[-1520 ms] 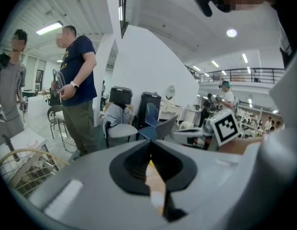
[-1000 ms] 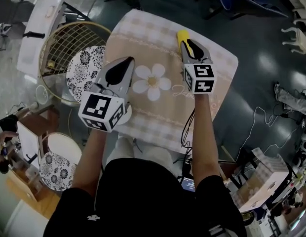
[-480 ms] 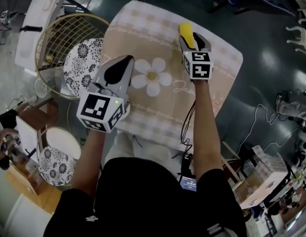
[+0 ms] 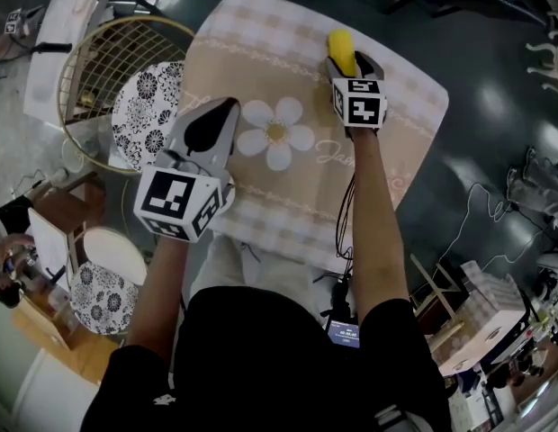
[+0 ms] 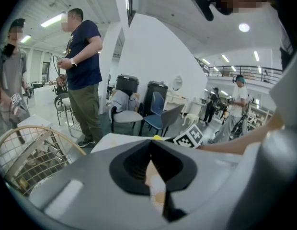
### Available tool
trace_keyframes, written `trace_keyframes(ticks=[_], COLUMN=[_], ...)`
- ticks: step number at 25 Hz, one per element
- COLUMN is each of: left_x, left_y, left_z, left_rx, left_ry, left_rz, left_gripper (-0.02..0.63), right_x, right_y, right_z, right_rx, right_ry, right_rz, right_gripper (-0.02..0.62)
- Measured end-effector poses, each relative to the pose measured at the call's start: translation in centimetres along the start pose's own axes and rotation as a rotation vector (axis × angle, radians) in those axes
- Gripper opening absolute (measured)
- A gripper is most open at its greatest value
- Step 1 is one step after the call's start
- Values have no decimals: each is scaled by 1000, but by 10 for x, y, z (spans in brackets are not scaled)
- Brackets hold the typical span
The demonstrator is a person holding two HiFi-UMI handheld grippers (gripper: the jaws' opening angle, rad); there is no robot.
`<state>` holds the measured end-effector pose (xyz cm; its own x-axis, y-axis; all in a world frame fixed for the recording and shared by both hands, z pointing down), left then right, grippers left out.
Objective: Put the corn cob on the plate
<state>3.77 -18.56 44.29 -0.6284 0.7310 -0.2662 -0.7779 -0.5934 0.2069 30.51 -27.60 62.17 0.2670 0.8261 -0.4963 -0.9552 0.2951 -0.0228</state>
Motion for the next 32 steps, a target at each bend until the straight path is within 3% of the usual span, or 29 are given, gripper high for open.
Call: trace_keyframes(ticks=[32], left_x=[-1], left_y=[3], left_z=[15], left_rx=[25], left_ry=[25], left_rz=[-4], left_gripper=[5], right_x=[-16], right_y=[-2], right_z=[16], right_rx=[-2], right_ry=[28], right_rz=[10], right_gripper=[262])
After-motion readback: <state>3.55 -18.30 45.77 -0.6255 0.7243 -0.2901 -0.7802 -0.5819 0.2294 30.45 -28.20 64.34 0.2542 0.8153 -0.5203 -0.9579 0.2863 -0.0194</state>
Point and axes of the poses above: the fingertips, and each gripper's own axes: x backward along the fingers, y to its left, z out of its underside, the point moved 8 cm from there along x, backward along the fingers, and after that the axes turned 15 degrees about -y, right-handed, at the moved point
